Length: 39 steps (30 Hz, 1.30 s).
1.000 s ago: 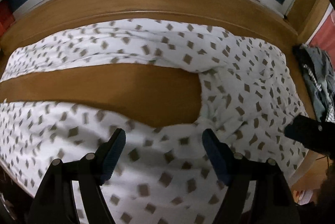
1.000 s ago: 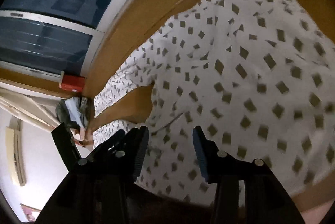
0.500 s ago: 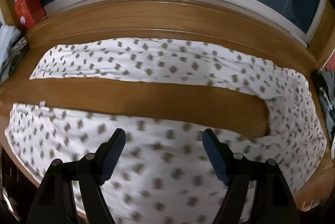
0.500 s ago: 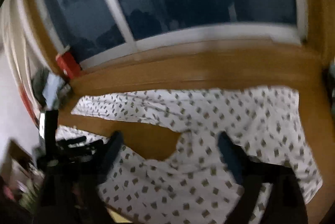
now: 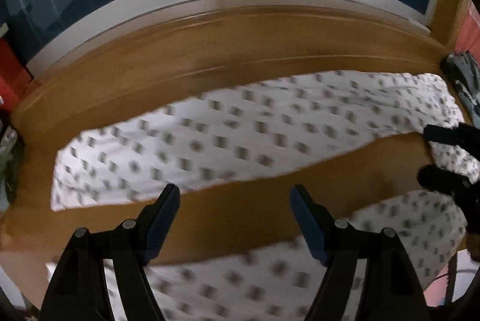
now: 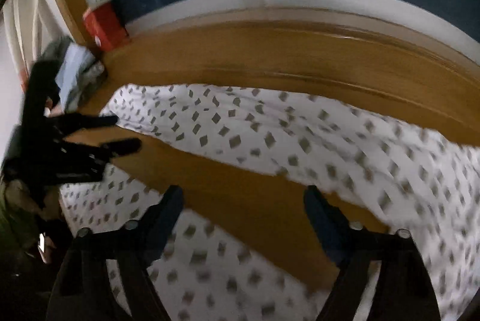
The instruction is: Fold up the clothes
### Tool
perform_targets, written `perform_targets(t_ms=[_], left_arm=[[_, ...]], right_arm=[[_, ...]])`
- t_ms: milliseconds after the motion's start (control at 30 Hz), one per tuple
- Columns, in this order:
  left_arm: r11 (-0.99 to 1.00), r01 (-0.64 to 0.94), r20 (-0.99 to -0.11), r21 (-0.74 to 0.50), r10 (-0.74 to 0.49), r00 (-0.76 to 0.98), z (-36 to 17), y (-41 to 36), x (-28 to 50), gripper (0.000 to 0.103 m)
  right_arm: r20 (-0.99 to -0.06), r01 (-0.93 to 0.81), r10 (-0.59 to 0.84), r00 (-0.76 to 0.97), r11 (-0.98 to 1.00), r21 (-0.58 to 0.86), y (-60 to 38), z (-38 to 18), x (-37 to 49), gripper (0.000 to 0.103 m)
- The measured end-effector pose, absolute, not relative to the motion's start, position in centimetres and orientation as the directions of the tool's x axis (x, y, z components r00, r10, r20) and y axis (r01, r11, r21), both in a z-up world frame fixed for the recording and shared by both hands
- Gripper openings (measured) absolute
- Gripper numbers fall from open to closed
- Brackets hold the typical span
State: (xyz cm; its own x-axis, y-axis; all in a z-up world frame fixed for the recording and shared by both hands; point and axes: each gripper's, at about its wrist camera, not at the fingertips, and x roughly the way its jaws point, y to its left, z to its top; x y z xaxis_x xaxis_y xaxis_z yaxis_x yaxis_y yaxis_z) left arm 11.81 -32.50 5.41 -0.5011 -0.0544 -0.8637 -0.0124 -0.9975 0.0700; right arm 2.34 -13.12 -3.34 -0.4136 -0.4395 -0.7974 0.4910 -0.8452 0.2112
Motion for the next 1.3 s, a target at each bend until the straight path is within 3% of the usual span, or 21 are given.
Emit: perform_targets(t_ms=[67, 333, 400, 467, 600, 633, 667, 700, 933, 1200, 1300], left_arm=[[-0.997, -0.001, -0.866, 0.071, -0.061, -0.497, 5.1, -34.3, 11.3, 0.074], [-0.997, 0.059, -0.881, 0.049, -0.070, -0.467, 3.1, -38.9, 10.5, 0.074], [-0.996, 0.072, -0.884, 0.043, -0.072, -0.462, 2.8, -39.7, 10.4, 0.074], [-0.996, 0.086, -0.886, 0.038, -0.073, -0.457, 2.4, -40.5, 10.2, 0.074], [-0.993, 0.113, -0.891, 0.027, -0.075, -0.447, 1.6, -42.1, 9.9, 0.074], [-0.992, 0.120, -0.893, 0.024, -0.076, -0.444, 1.4, -42.5, 9.8, 0.074], [-0.992, 0.126, -0.894, 0.023, -0.077, -0.442, 1.3, -42.9, 9.8, 0.074], [-0.991, 0.132, -0.894, 0.024, -0.080, -0.441, 1.4, -43.3, 9.7, 0.074], [-0.982, 0.186, -0.902, 0.043, -0.119, -0.415, 0.3, -45.1, 8.6, 0.074], [-0.954, 0.297, -0.910, 0.028, -0.147, -0.387, -0.4, -49.8, 9.9, 0.084], [-0.932, 0.360, -0.914, 0.026, -0.168, -0.369, -0.6, -51.7, 10.6, 0.088]], right_arm=[[-0.824, 0.515, -0.426, -0.373, -0.834, 0.198, -14.3, -4.3, 0.7, 0.067], [-0.899, 0.627, -0.306, -0.314, -0.778, 0.046, -16.8, -6.4, -1.5, 0.066], [-0.908, 0.654, -0.286, -0.305, -0.756, 0.019, -17.4, -6.7, -1.9, 0.060], [-0.919, 0.677, -0.276, -0.282, -0.736, 0.013, -17.8, -7.1, -2.2, 0.041], [-0.927, 0.707, -0.277, -0.253, -0.707, 0.019, -18.2, -7.3, -2.7, 0.035], [-0.929, 0.713, -0.268, -0.256, -0.701, 0.006, -18.3, -7.3, -2.7, 0.028], [-0.929, 0.718, -0.255, -0.267, -0.696, -0.015, -18.3, -7.2, -2.7, 0.012], [-0.928, 0.717, -0.254, -0.272, -0.697, -0.020, -18.3, -6.8, -2.7, 0.005], [-0.849, 0.694, -0.346, -0.399, -0.719, -0.033, -17.5, -1.3, 0.9, 0.005], [-0.907, 0.732, -0.275, -0.319, -0.679, -0.051, -19.3, -6.9, 5.0, 0.007], [-0.903, 0.718, -0.301, -0.308, -0.696, -0.013, -19.7, -6.6, 5.2, 0.019]])
